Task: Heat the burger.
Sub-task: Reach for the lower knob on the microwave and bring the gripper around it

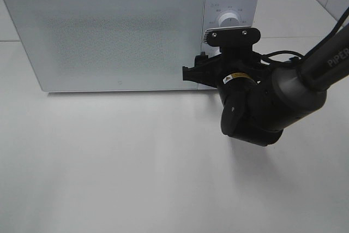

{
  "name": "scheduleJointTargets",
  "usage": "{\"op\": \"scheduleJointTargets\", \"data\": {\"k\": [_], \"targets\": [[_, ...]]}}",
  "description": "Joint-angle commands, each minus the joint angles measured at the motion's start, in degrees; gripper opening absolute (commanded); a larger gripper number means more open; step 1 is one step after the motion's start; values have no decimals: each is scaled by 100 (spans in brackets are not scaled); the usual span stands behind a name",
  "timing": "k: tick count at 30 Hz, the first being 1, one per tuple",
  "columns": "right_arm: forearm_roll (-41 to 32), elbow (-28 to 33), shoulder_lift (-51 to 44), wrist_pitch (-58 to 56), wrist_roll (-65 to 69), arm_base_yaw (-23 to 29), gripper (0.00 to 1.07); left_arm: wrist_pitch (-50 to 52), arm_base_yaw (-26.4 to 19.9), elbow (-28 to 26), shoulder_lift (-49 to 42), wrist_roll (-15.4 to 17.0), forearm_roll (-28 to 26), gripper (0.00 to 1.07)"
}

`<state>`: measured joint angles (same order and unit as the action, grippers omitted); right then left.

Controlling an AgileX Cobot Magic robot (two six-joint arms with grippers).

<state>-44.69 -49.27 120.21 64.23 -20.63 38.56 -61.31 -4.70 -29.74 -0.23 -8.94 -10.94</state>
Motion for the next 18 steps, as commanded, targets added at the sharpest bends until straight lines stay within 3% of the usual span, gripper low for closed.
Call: {"op": "scheduleJointTargets", "data": {"k": [1, 3, 4, 5, 6, 8, 11, 18], "targets": [[46, -52, 0, 46, 69, -40, 58, -17, 23, 11, -103, 17, -6, 100], [46, -52, 0, 29, 86, -40, 53, -17, 23, 11, -103, 17, -6, 100], [46, -52, 34, -6, 189, -40, 40, -17, 23, 11, -103, 17, -6, 100], [46, -52, 57, -6, 241, -40, 34, -17, 23, 11, -103, 17, -6, 100], [46, -52, 57, -6, 241, -40, 34, -17, 23, 11, -103, 17, -6, 100], [46, -52, 92, 57, 264, -40, 7, -17, 23, 11, -103, 17, -6, 100], [74, -52, 92, 218, 264, -40, 0, -17, 23, 11, -103, 17, -6, 100], [355, -52, 86, 309, 269, -40, 0, -17, 23, 11, -103, 17, -6, 100]]}}
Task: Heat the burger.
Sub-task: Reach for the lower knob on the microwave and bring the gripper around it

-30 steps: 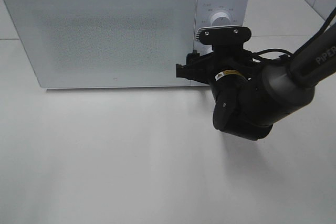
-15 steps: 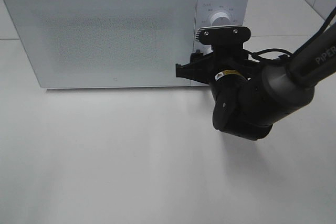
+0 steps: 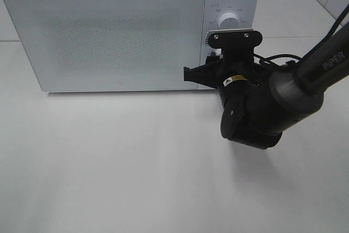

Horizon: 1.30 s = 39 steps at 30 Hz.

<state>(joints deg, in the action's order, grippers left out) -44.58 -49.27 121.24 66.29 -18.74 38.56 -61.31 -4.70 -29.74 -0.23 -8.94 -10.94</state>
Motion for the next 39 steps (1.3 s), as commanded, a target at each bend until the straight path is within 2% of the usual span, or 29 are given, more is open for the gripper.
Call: {"op": "scheduleJointTargets", "data": {"k": [1, 8, 14, 18, 21, 22, 23, 24, 26, 27, 29, 30, 39], "targets": [[384, -52, -17, 189, 80, -40, 0, -17, 23, 11, -103, 17, -6, 100], [647, -52, -17, 361, 716, -40, 0, -17, 23, 11, -103, 17, -6, 100], [1409, -52, -17, 327, 2338, -40, 0, -17, 23, 11, -103, 17, -6, 100], [1627, -52, -17, 315, 3042, -40, 0, -17, 23, 11, -103, 17, -6, 100], [1862, -52, -17, 361, 3885, -40, 0, -17, 23, 11, -103, 17, -6, 100], [2023, -52, -17, 430, 4607, -40, 0, -17, 23, 11, -103, 17, -6, 100], [2023, -52, -17, 430, 4607, -40, 0, -17, 23, 11, -103, 17, -6, 100], [2137, -52, -17, 516, 5300, -40, 0, -17, 23, 11, -103, 17, -6, 100], [2160, -52, -17, 521, 5695, -40, 0, -17, 23, 11, -103, 17, -6, 100], [2160, -52, -17, 516, 6411, -40, 0, -17, 23, 11, -103, 17, 0, 100], [2160, -52, -17, 516, 6784, -40, 0, -17, 23, 11, -103, 17, 0, 100], [2166, -52, -17, 521, 7454, -40, 0, -17, 23, 11, -103, 17, 0, 100], [2183, -52, -17, 808, 9855, -40, 0, -17, 23, 11, -103, 17, 0, 100]]}}
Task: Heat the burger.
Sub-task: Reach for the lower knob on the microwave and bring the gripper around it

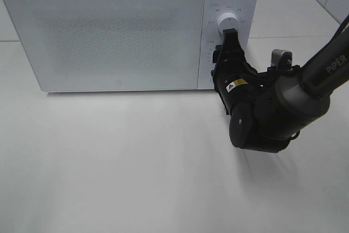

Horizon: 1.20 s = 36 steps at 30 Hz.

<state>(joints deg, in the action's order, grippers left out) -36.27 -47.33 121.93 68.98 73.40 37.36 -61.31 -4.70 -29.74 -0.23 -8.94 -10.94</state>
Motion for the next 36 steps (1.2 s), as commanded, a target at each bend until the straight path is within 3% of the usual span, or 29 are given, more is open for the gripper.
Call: {"op": "scheduleJointTargets", "data": {"k": [1, 8, 26, 35, 36], "targets": [[1352, -246, -86, 539, 642, 80, 0, -17, 23, 11, -103, 17, 0, 100], [1352, -246, -86, 670, 1558, 80, 0, -17, 23, 11, -103, 17, 0, 100], [1346, -246, -86, 682, 1220, 80, 1, -17, 23, 11, -103, 17, 0, 100], [1140, -246, -86, 670, 1089, 80, 11, -17, 23, 11, -103, 17, 0, 100], [951, -246, -86, 630, 991, 80, 17, -17, 23, 11, -103, 17, 0, 100]]}}
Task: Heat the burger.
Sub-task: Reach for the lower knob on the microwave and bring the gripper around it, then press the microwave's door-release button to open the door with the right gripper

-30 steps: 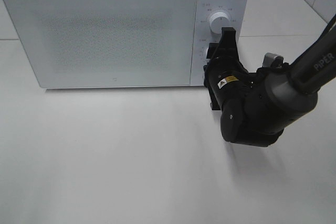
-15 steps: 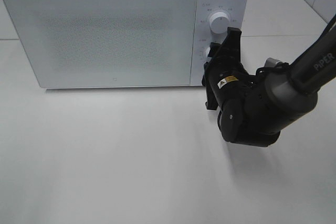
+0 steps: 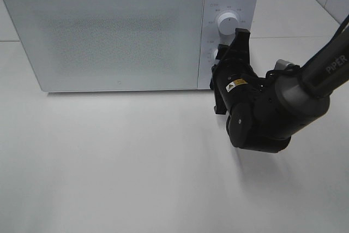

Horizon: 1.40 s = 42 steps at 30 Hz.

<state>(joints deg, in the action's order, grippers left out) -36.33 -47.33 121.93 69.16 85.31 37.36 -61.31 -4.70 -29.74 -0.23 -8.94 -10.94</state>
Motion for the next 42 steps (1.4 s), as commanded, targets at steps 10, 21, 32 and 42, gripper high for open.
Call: {"op": "scheduleJointTargets", "data": {"k": [10, 21, 32, 42], "targets": [[46, -229, -86, 441, -361, 80, 58, -17, 23, 11, -103, 17, 0, 100], [155, 476, -539, 160, -854, 80, 70, -17, 23, 11, -103, 17, 0, 100], [773, 1324, -1335, -670, -1805, 80, 70, -17, 23, 11, -103, 17, 0, 100], [1616, 1553, -2017, -1856, -3249, 80, 70, -17, 23, 11, -103, 17, 6, 100]]}}
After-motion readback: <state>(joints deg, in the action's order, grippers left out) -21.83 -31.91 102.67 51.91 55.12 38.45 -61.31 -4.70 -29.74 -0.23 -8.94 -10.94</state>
